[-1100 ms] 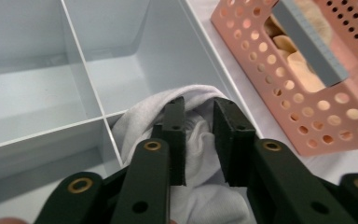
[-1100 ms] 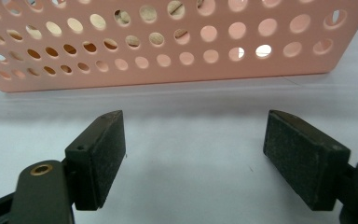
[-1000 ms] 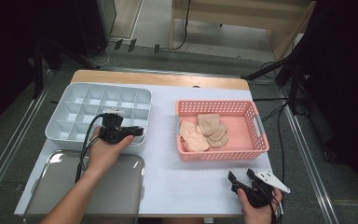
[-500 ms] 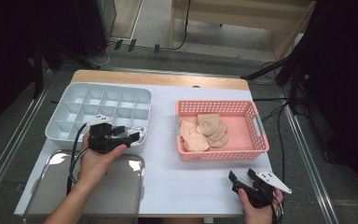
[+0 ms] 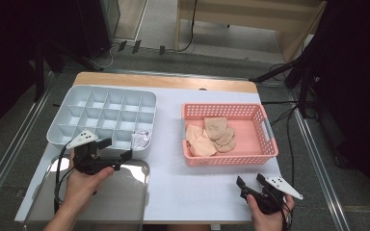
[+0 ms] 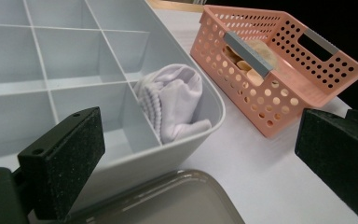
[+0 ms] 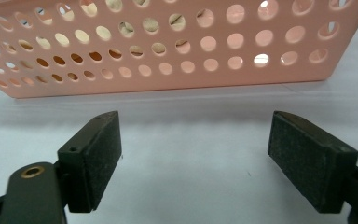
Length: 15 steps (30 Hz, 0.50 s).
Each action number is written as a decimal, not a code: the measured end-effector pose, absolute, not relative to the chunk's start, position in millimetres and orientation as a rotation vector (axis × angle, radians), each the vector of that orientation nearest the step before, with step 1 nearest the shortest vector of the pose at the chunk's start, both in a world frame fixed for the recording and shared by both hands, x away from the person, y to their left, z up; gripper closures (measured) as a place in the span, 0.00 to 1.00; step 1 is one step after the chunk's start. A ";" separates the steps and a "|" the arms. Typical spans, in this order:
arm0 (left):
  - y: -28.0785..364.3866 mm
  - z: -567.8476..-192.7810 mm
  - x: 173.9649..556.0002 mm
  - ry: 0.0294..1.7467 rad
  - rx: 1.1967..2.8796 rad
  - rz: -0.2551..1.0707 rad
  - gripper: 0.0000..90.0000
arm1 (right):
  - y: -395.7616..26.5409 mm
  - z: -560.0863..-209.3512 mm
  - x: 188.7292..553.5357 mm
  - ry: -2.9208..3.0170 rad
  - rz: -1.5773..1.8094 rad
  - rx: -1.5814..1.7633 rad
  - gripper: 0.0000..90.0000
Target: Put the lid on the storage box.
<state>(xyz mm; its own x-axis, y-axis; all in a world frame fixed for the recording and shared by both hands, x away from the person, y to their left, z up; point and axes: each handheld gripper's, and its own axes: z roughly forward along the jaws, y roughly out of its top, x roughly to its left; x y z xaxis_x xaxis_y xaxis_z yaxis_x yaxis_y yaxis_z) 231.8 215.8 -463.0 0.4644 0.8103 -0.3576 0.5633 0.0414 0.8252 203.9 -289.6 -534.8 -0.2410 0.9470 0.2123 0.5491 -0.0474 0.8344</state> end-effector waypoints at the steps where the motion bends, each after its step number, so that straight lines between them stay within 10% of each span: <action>1: 218.8 -464.1 228.2 1.206 1.637 0.291 0.02 | -289.6 -534.4 203.8 1.799 1.223 1.577 0.19; 15: 260.8 -485.2 182.9 1.230 1.556 0.342 0.01 | -293.6 -527.1 202.6 1.797 1.251 1.576 0.16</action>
